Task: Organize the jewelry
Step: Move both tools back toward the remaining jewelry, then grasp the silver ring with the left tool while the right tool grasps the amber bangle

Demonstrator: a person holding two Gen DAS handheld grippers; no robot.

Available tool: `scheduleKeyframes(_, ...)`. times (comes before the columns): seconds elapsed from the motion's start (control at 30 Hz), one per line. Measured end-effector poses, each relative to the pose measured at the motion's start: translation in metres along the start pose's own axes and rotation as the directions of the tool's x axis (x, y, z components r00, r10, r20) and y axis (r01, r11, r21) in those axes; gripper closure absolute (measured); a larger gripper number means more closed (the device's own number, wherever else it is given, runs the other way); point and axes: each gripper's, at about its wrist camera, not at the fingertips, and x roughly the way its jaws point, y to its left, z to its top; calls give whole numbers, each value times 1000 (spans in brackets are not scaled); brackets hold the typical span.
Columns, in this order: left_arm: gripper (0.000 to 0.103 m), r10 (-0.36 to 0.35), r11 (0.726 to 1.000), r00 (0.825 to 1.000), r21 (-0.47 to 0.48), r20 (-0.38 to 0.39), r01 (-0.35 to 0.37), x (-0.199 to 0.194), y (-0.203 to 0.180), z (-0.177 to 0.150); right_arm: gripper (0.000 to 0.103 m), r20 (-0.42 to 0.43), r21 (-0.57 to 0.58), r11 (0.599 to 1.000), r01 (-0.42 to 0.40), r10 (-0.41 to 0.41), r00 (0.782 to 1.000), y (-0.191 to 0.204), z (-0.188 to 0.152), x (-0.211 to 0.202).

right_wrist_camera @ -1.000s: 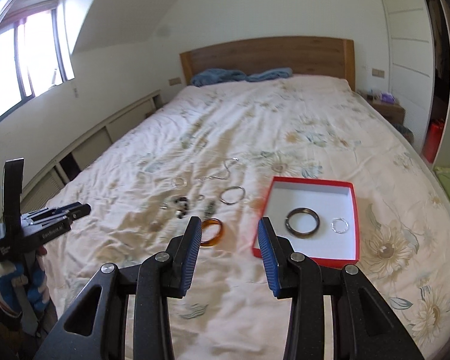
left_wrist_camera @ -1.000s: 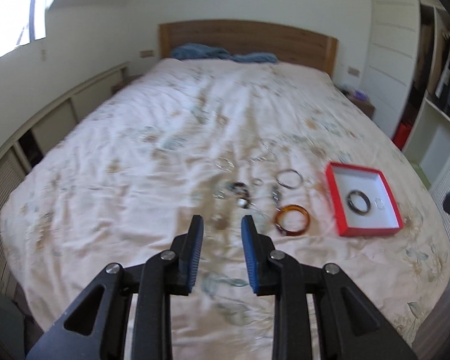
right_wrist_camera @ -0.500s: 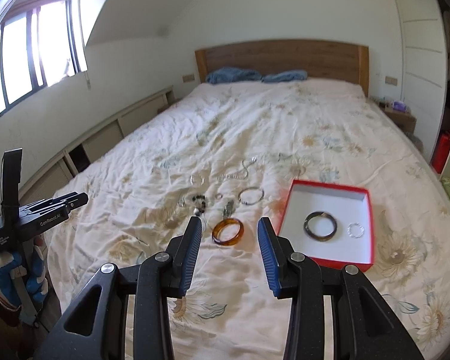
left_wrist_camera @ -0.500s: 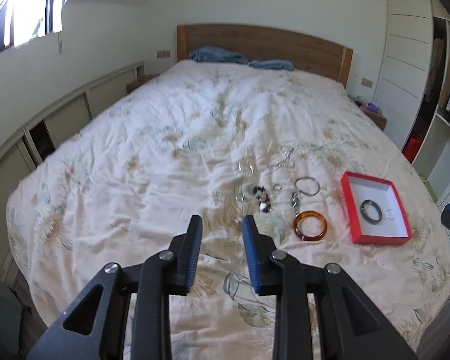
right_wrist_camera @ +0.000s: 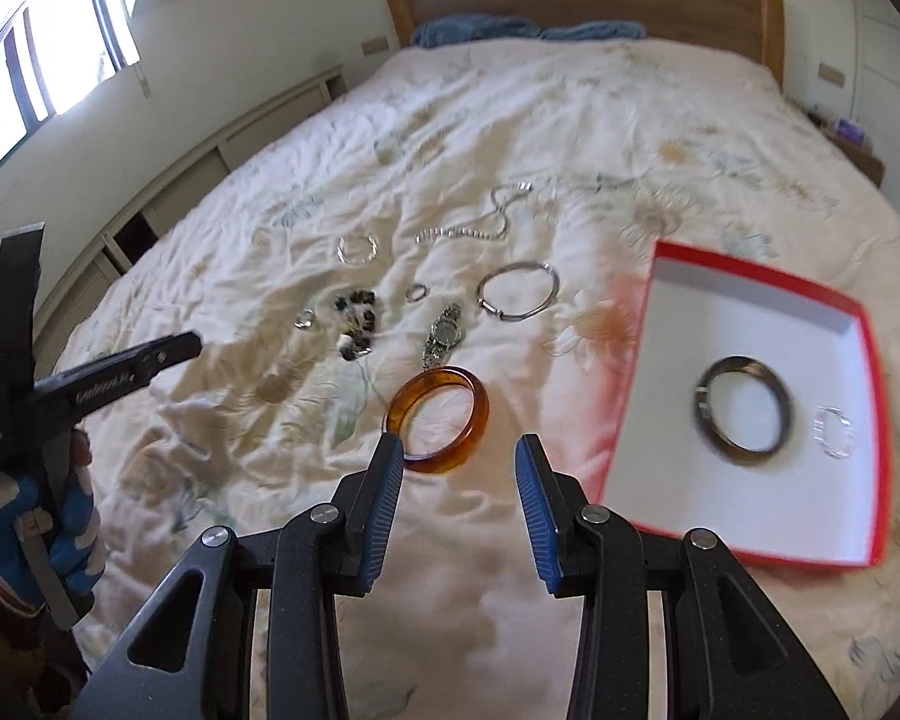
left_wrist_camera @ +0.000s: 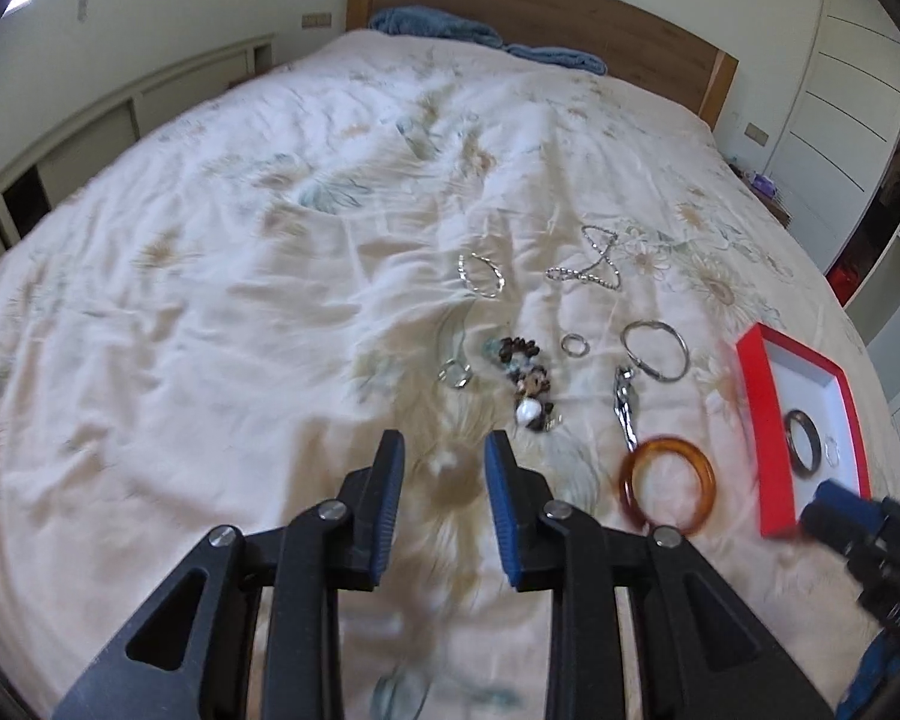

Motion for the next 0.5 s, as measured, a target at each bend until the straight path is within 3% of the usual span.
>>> scheduleKeyframes(0.23, 77, -22, 999, 999, 27, -48, 23, 55, -6, 19, 64, -59, 6, 999, -32, 32, 998, -4, 12, 49)
scheduleKeyframes(0.5, 74, -3, 999, 997, 37, -79, 6, 94, -2, 23, 64, -92, -3, 1000, -26, 26, 995, -7, 21, 74)
